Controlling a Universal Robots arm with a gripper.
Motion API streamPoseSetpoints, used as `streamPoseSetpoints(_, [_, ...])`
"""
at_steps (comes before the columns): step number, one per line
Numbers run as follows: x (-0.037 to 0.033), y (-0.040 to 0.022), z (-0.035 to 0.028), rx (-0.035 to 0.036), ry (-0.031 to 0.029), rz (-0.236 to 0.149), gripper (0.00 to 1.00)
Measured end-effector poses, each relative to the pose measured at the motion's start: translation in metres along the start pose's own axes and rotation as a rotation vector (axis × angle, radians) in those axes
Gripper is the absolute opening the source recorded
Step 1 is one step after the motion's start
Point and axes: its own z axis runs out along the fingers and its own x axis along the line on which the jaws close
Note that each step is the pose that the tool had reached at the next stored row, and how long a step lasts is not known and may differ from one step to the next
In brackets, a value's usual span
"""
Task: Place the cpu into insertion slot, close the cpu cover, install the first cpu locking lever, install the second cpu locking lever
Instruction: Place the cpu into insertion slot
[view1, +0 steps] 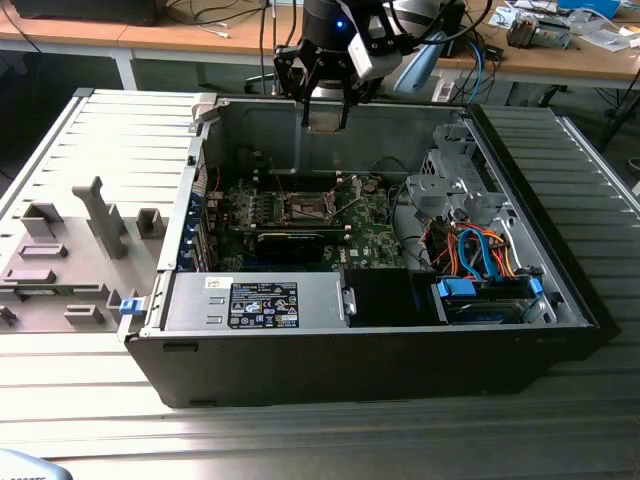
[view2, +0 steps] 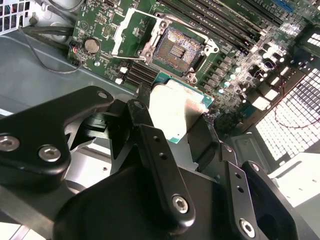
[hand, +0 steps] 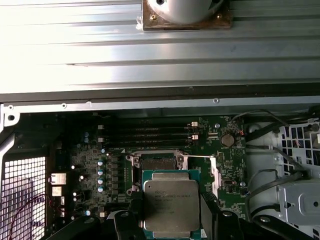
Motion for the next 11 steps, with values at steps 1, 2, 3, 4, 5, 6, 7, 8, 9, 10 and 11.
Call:
streamPoseSetpoints(1, [0.0000,0.0000,0.0004,0.0000,0.0000,0.000,0.54])
streamPoseSetpoints(2, [0.0000,0.0000,0.0005,0.0001,0.0000,0.000,0.54])
streamPoseSetpoints(3, [0.0000,-0.0001,0.0017,0.0000,0.0000,0.000,0.54])
streamPoseSetpoints(4, [-0.0001,-0.0003,0.0030,0.0000,0.0000,0.000,0.54])
streamPoseSetpoints(5, [-0.0001,-0.0003,0.0031,0.0000,0.0000,0.000,0.54])
streamPoseSetpoints(6, [-0.0001,-0.0003,0.0032,-0.0001,0.0000,0.000,0.54])
streamPoseSetpoints(7, [-0.0001,-0.0003,0.0035,0.0000,0.0000,0.000,0.54])
streamPoseSetpoints(8, [-0.0001,-0.0003,0.0036,0.0000,0.0000,0.000,0.54])
streamPoseSetpoints(9, [-0.0001,-0.0003,0.0038,0.0000,0.0000,0.000,0.54])
streamPoseSetpoints(10, [-0.0001,-0.0004,0.0040,0.0001,0.0000,0.000,0.54])
streamPoseSetpoints(11, [-0.0001,-0.0004,0.0041,0.0000,0.0000,0.000,0.54])
